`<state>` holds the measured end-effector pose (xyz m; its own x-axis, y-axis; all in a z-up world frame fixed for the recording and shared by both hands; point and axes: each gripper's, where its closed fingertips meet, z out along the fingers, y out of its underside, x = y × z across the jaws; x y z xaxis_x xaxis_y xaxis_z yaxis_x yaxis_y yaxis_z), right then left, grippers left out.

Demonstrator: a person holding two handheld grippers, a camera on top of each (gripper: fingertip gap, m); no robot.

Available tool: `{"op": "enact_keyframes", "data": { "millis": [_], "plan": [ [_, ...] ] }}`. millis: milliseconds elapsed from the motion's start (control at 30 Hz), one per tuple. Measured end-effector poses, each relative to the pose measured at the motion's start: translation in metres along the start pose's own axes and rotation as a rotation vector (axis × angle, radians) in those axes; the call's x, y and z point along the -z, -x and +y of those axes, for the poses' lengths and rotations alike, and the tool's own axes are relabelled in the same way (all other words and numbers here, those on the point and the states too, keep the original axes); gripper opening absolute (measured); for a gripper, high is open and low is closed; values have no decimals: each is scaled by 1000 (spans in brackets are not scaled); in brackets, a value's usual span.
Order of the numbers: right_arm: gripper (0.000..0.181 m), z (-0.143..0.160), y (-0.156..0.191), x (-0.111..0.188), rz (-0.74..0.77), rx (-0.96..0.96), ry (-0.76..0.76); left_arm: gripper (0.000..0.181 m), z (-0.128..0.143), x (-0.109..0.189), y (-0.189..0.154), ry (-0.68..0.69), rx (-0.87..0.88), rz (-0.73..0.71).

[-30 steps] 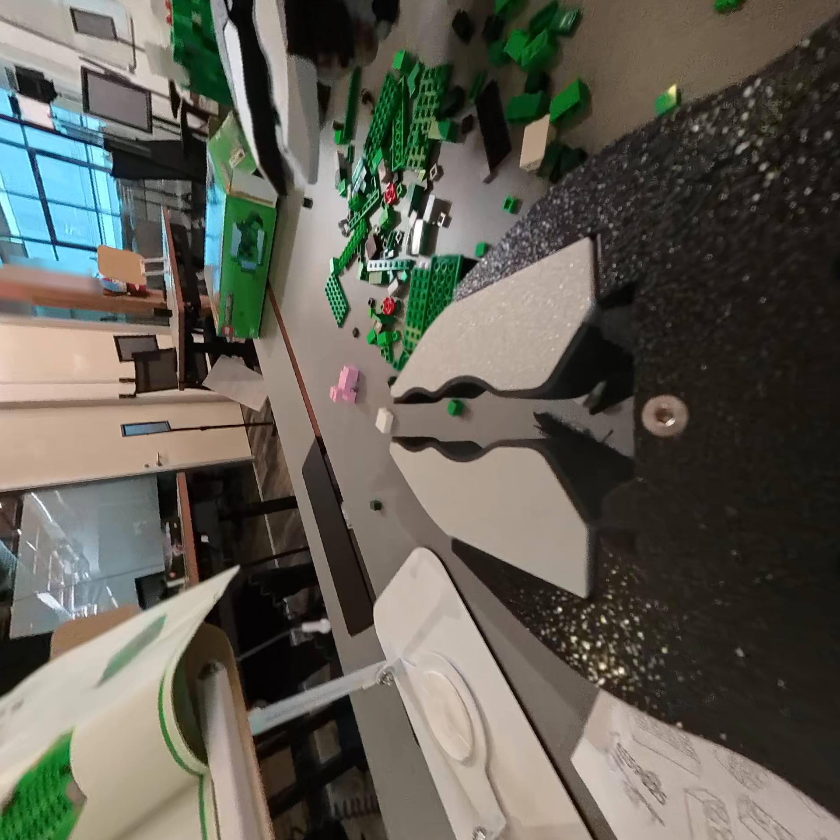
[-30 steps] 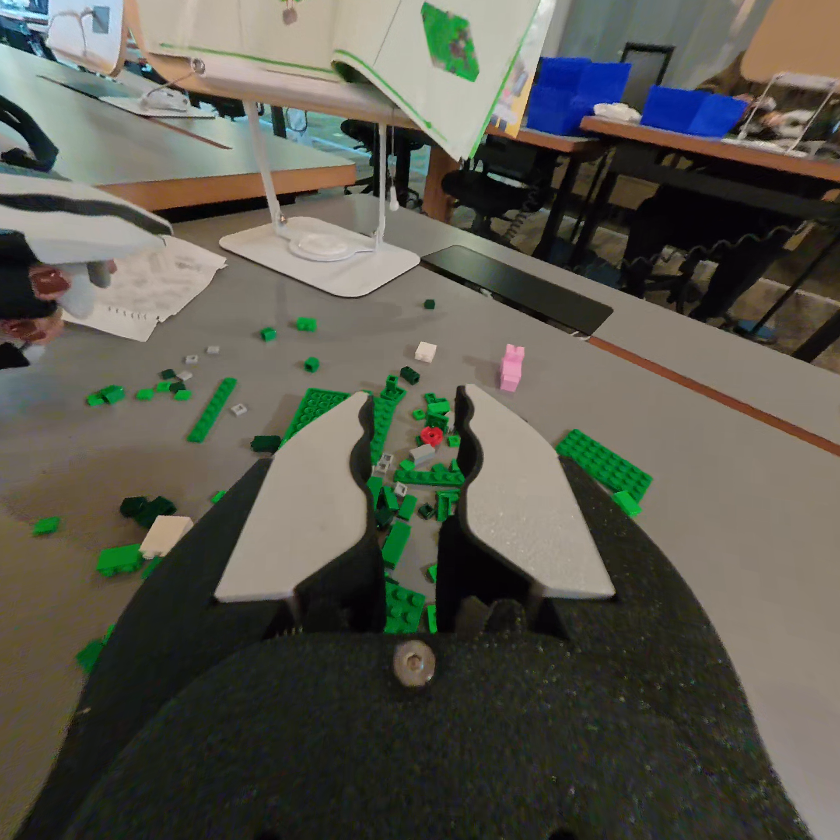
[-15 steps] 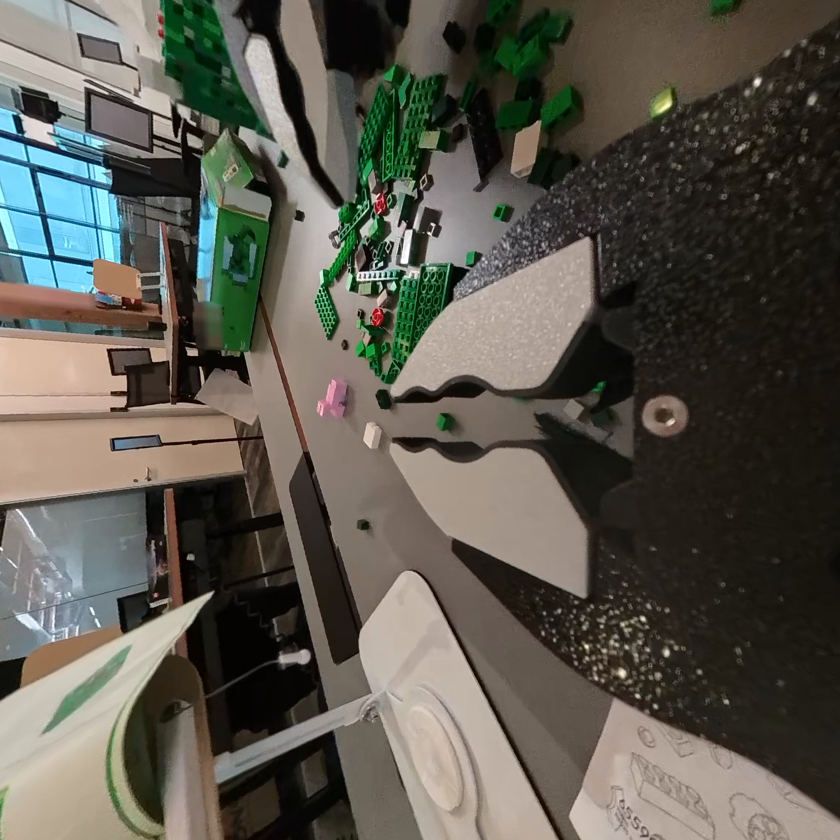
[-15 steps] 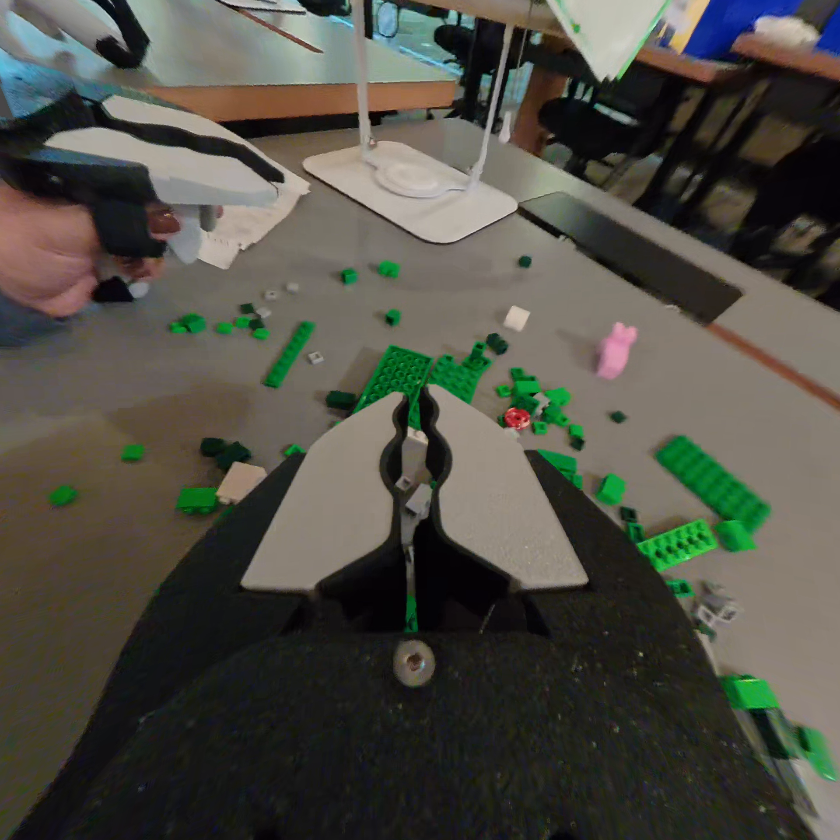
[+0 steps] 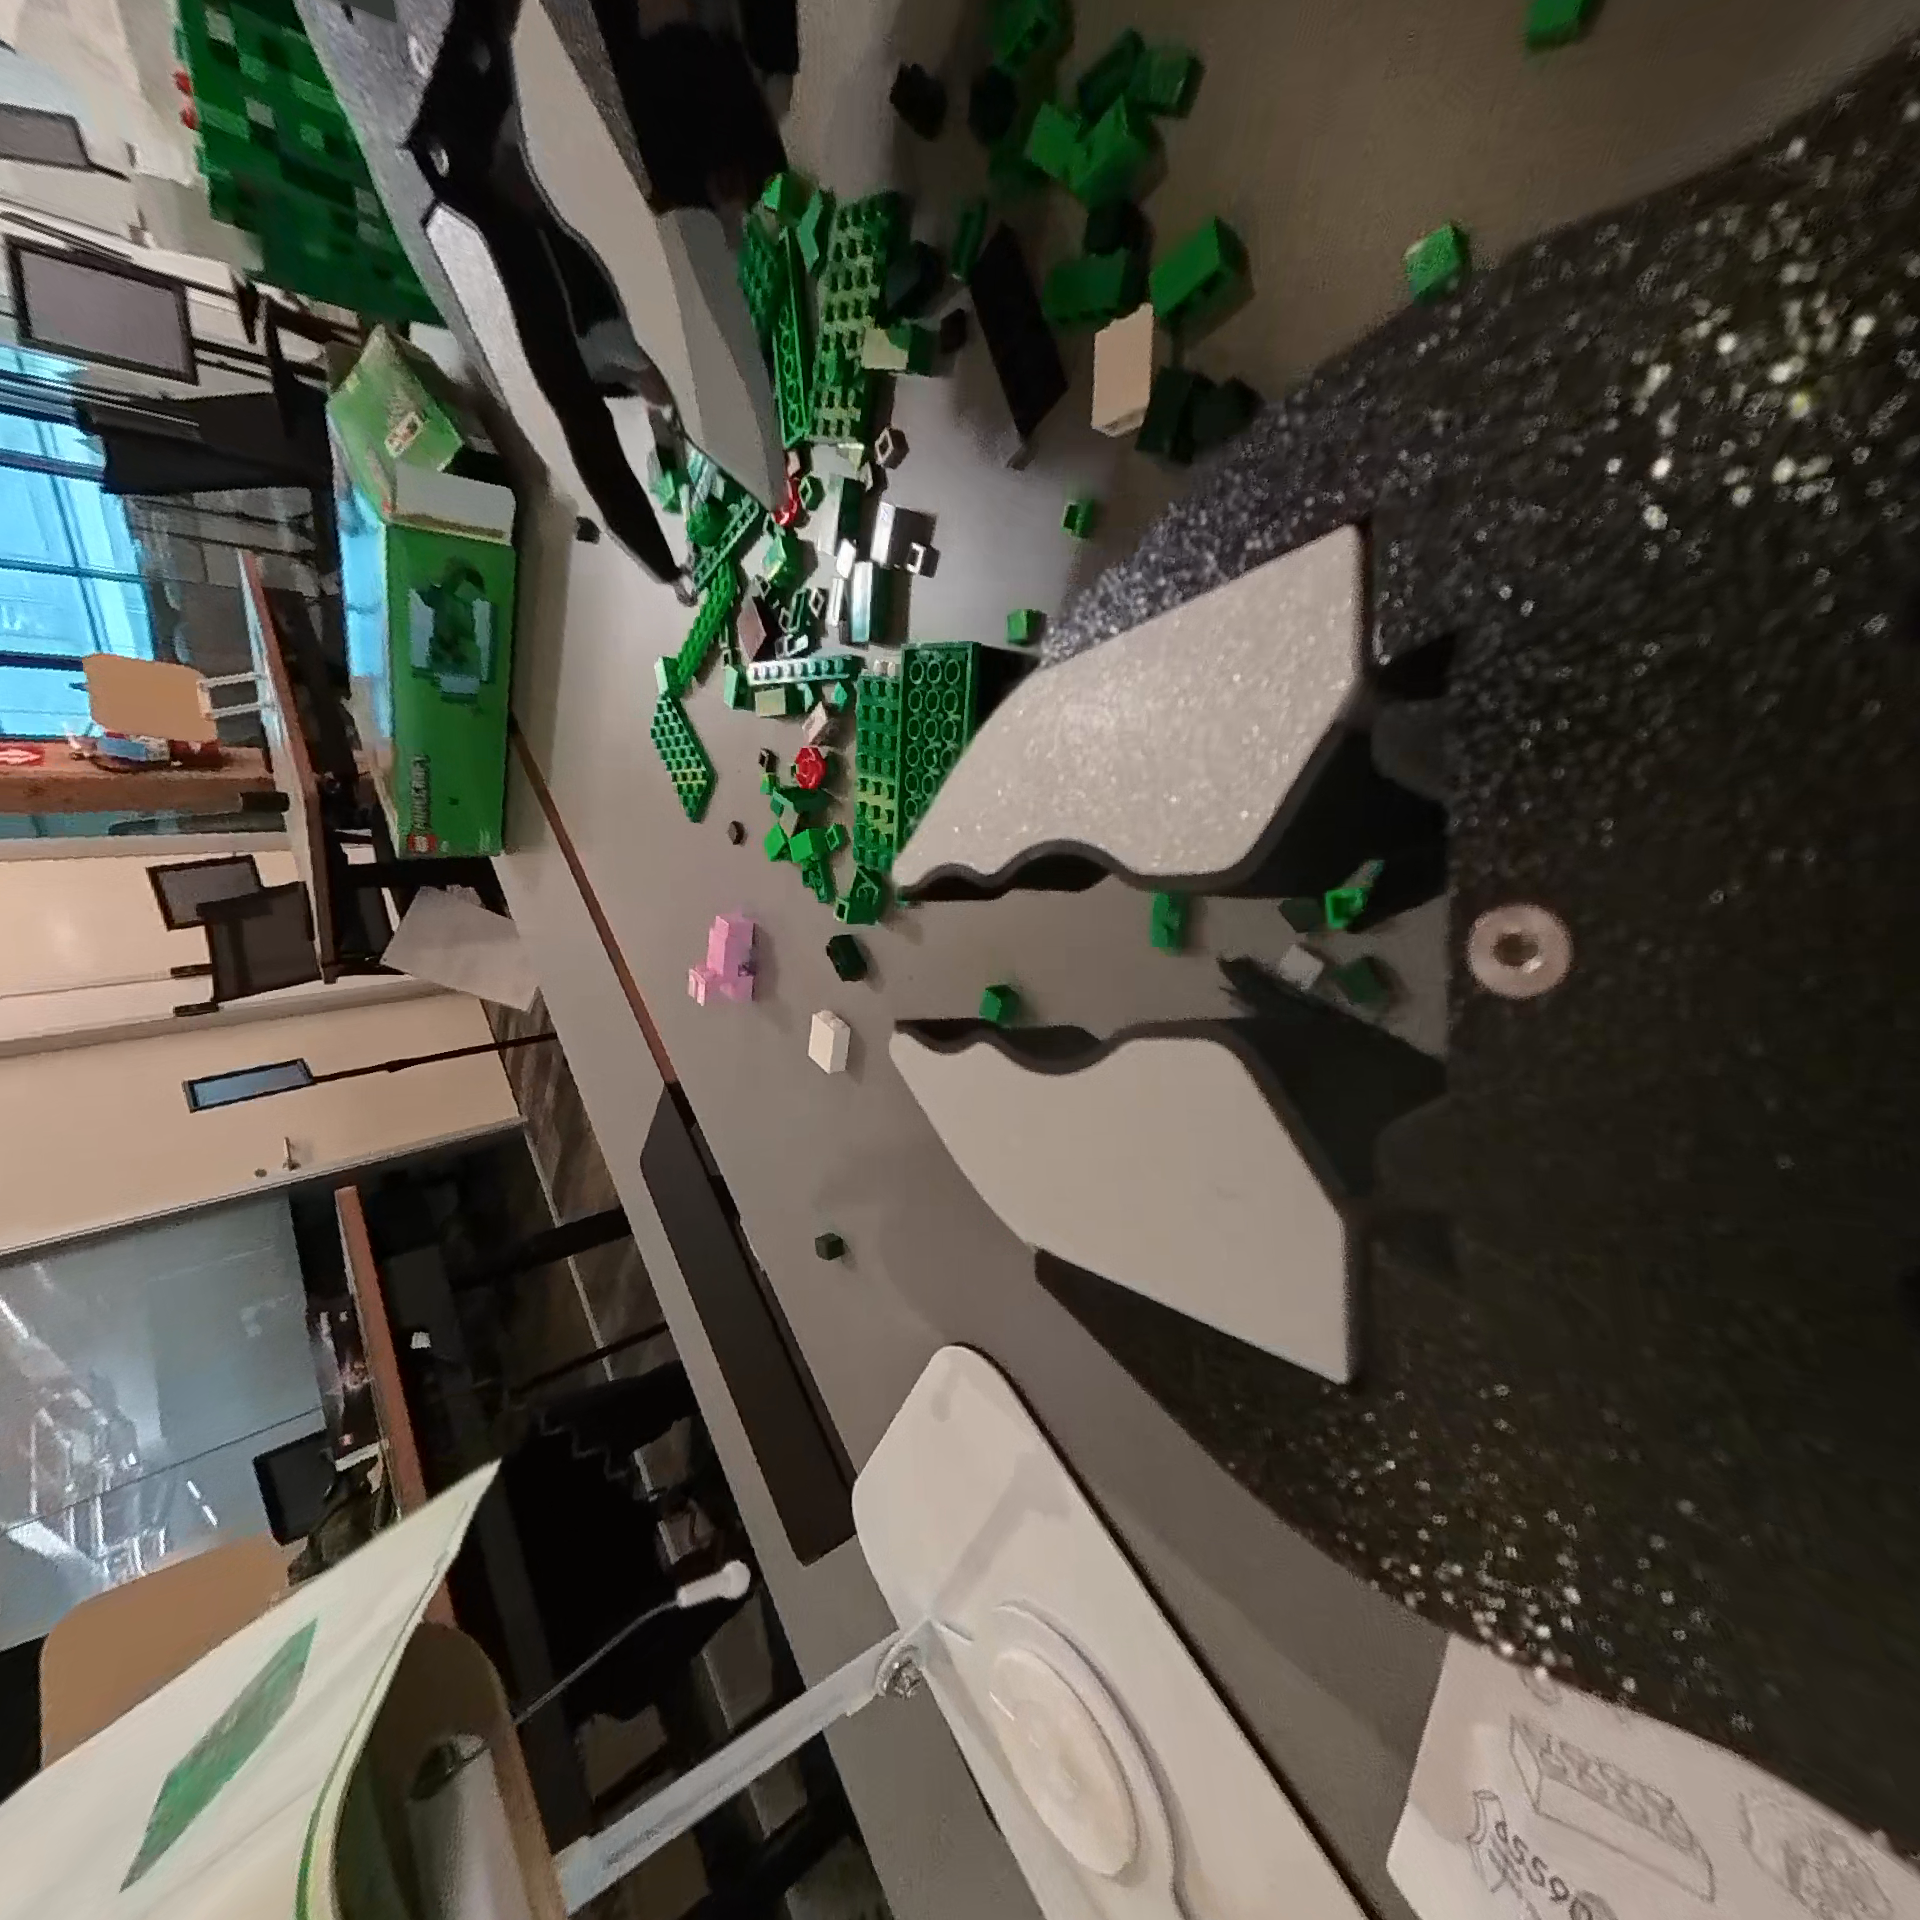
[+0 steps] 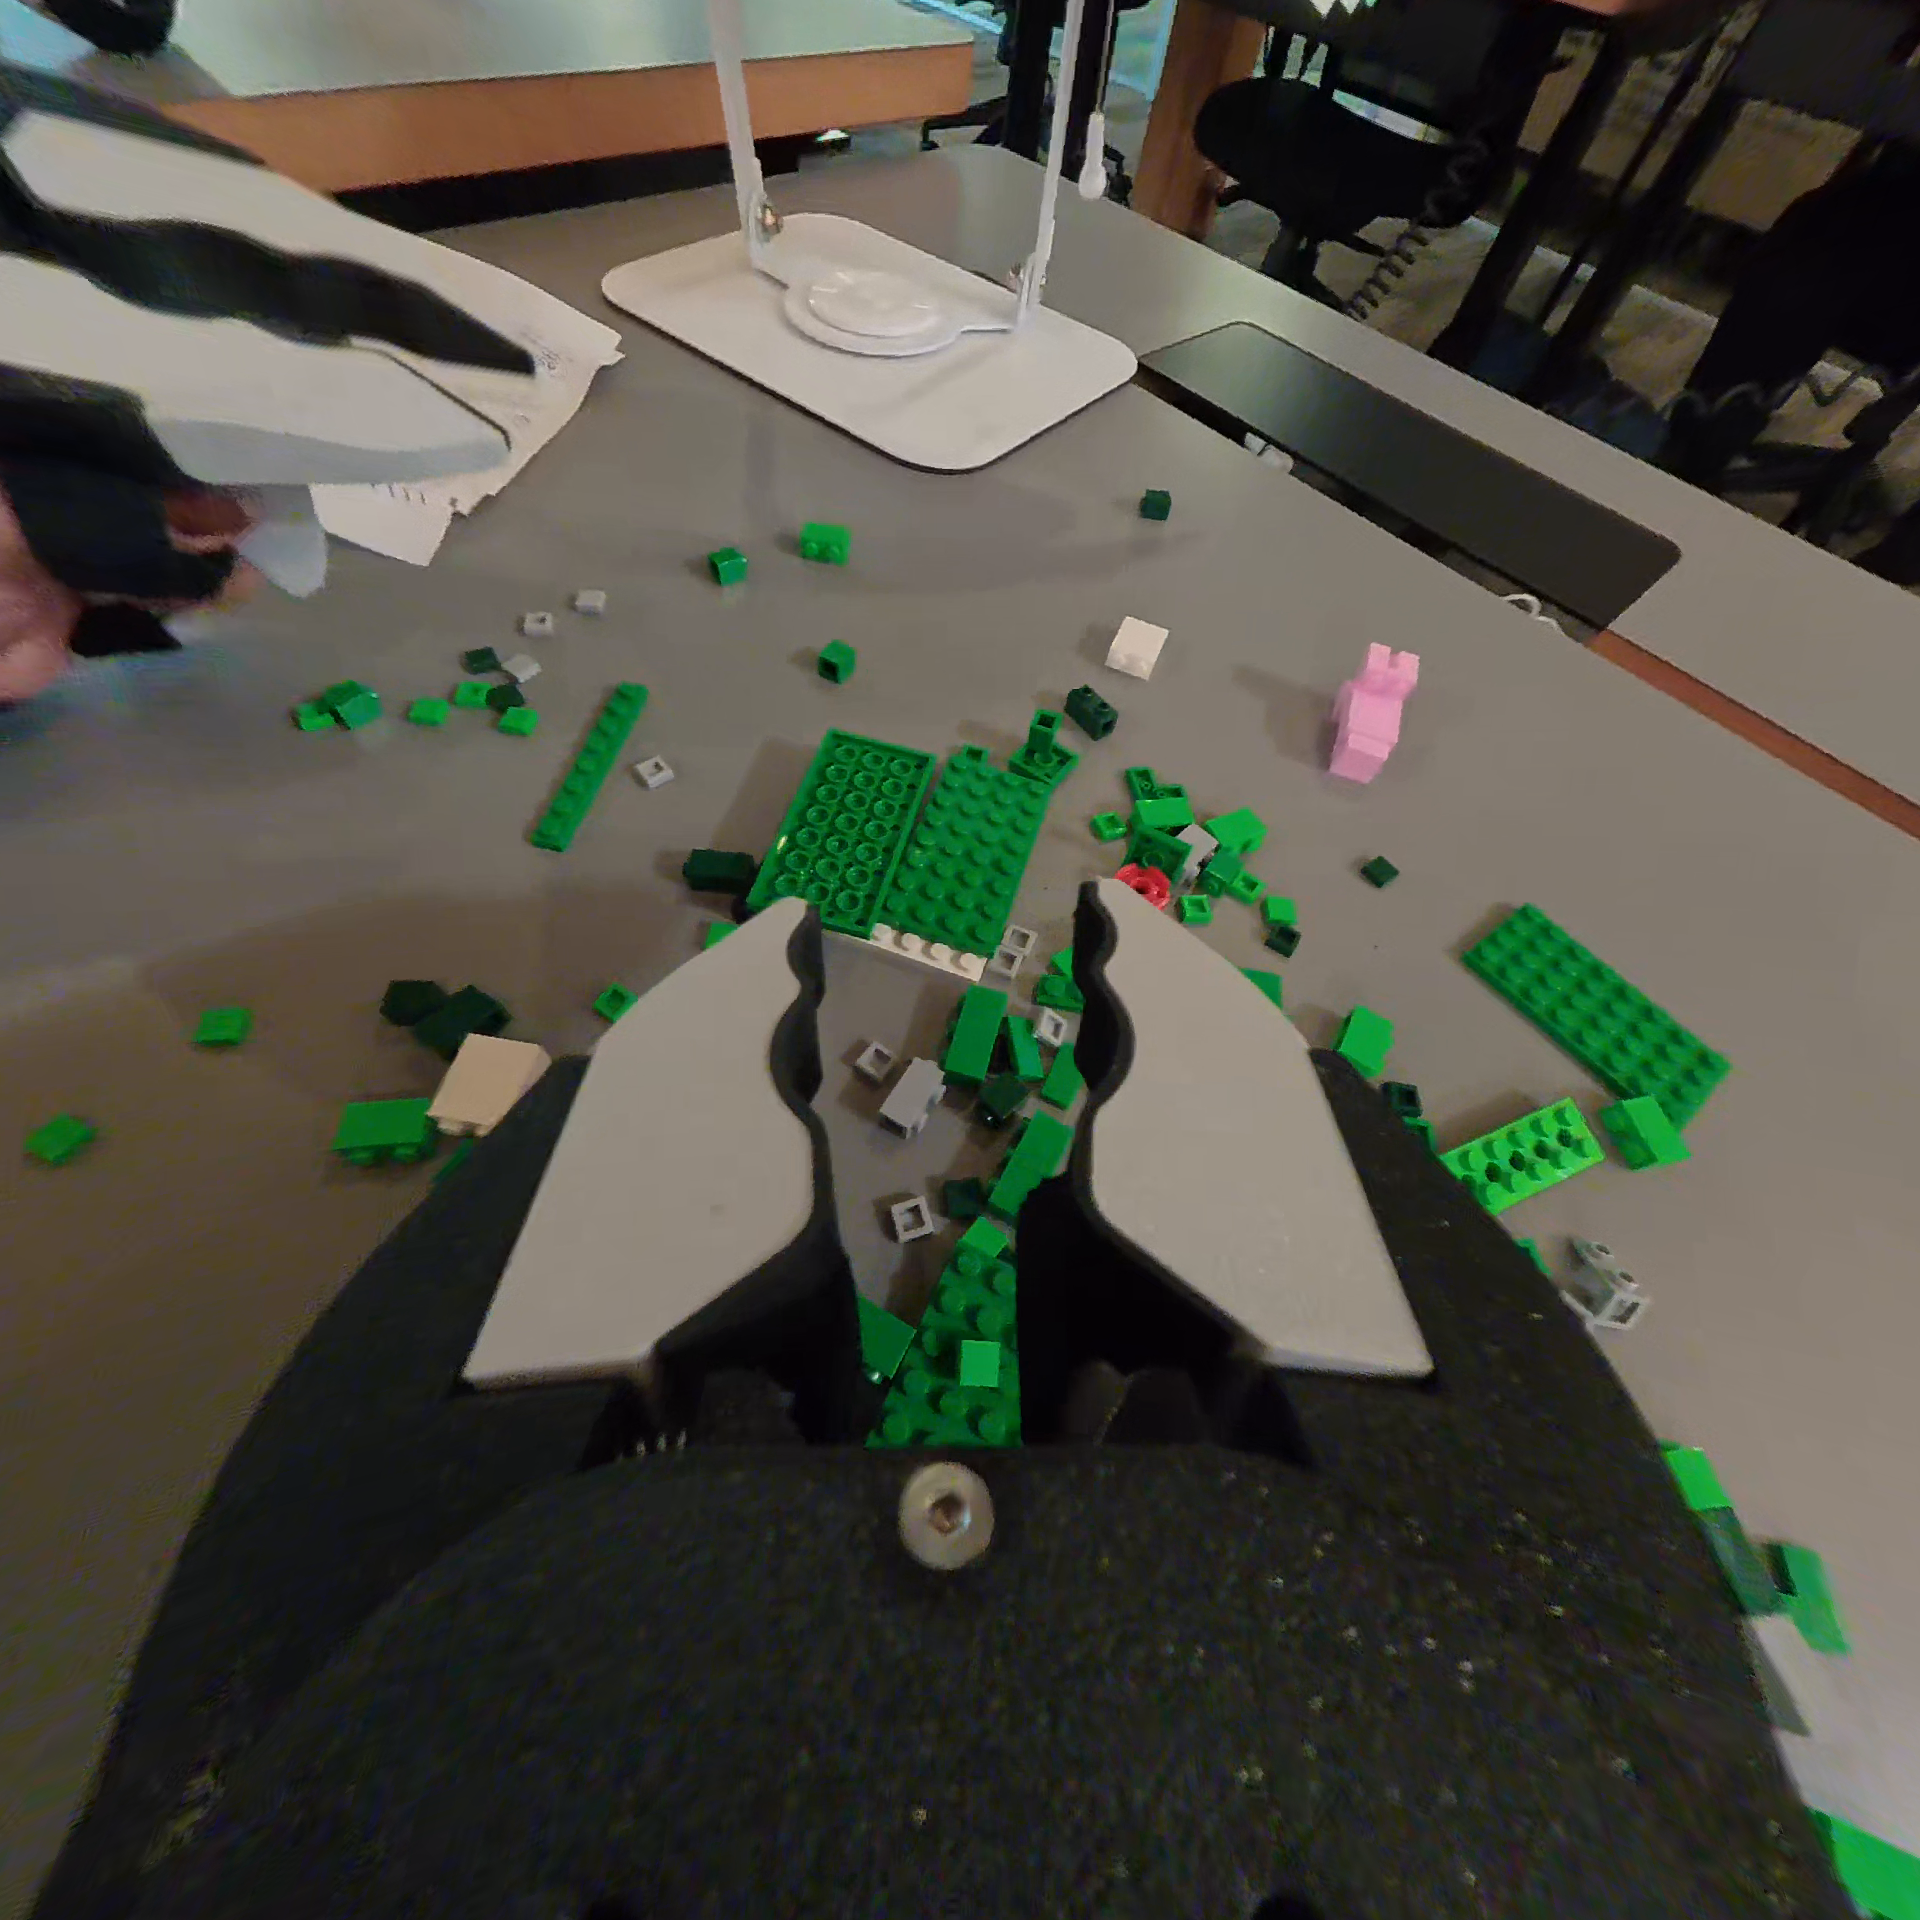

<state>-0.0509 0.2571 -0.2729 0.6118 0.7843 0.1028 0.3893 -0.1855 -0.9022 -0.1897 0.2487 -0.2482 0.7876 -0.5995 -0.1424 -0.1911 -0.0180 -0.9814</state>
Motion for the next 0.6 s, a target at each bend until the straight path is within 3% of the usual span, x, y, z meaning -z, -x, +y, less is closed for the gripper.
{"op": "enact_keyframes", "data": {
  "millis": [133, 300, 433, 600],
  "plan": [
    [30, -3, -5, 3, 49, 62, -22, 34, -4, 15, 19, 40, -30, -67],
    [23, -8, -5, 6, 38, 45, -56, 35, -1, 77, 68, 84, -26, -294],
    [23, -3, -2, 2, 29, 69, -23, 34, 25, 132, 94, 230, -22, -417],
    [22, 1, -3, -1, 66, 121, 2, 40, 62, 172, 92, 475, -73, -427]
  ]
}}
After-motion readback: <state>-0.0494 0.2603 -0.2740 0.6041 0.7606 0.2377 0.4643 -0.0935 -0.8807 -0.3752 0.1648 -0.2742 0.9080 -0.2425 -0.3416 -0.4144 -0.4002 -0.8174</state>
